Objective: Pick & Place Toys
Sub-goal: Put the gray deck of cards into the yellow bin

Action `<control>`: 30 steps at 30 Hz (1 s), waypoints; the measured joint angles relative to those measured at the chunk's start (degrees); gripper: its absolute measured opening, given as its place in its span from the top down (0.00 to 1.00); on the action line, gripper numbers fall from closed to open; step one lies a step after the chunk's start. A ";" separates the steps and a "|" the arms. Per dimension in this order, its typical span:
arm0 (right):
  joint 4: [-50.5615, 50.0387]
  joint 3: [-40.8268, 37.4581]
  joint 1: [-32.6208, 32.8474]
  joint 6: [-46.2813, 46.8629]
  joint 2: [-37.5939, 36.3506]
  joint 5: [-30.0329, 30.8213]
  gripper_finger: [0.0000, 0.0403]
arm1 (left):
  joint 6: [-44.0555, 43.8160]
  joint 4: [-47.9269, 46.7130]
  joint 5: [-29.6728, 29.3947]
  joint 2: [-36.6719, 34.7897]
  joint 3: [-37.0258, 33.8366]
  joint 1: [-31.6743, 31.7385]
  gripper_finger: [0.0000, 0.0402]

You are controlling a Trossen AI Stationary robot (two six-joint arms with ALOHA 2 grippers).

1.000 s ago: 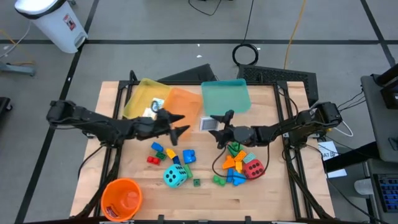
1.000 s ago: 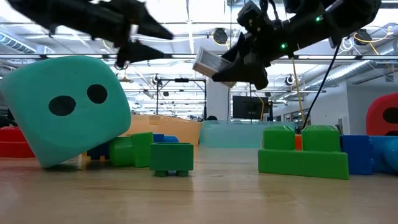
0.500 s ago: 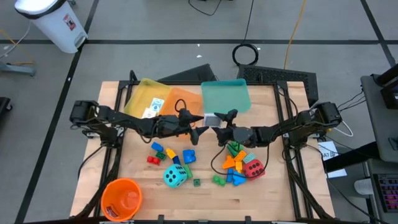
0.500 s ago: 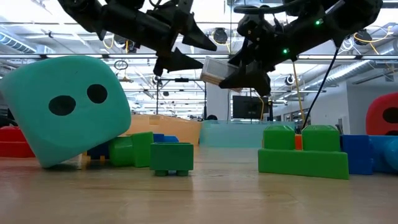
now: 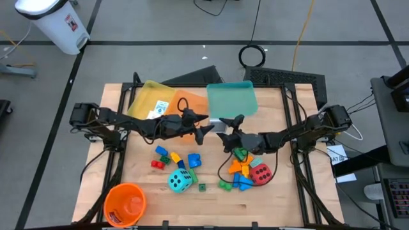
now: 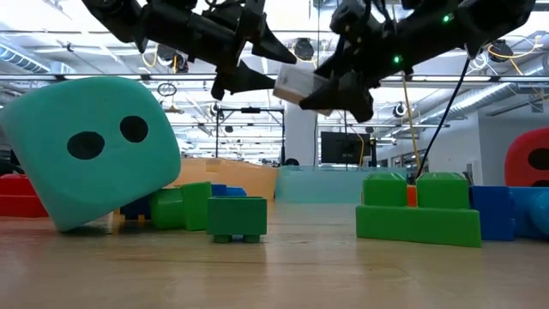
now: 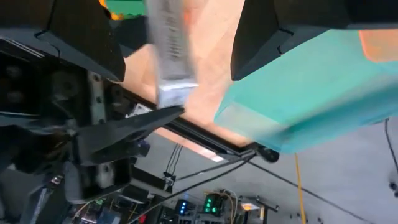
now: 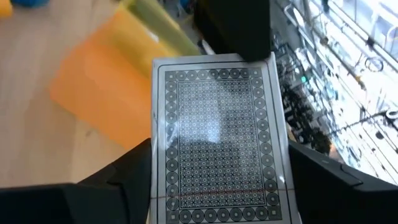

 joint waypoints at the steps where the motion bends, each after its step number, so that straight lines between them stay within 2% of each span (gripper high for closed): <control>1: 0.85 0.00 0.04 -0.41 0.00 -0.15 0.32 | -0.56 0.02 1.09 -0.02 0.00 0.00 0.26; 6: 5.14 0.00 -0.18 -0.90 0.00 -1.20 0.34 | -2.40 -0.14 3.91 0.28 -0.02 -0.05 0.26; 13: 5.39 -0.06 -0.09 -0.81 0.00 -4.58 0.33 | -3.04 -0.02 4.34 0.26 -0.02 -0.04 0.29; 17: 5.34 -0.07 -0.14 -0.14 0.00 -4.27 0.33 | -4.96 -0.12 7.20 0.26 -0.02 0.12 0.45; 23: 4.93 -0.07 -0.14 2.81 0.00 -4.14 0.29 | -5.60 -0.75 10.38 0.26 -0.02 1.21 0.80; 24: 4.77 -0.07 -0.14 4.02 0.00 -4.12 0.28 | -5.67 -0.80 10.61 0.26 -0.02 1.49 0.84; 30: 4.30 0.07 0.31 13.48 -0.93 -4.23 0.21 | -1.11 -4.03 12.50 -3.78 -0.17 4.19 0.84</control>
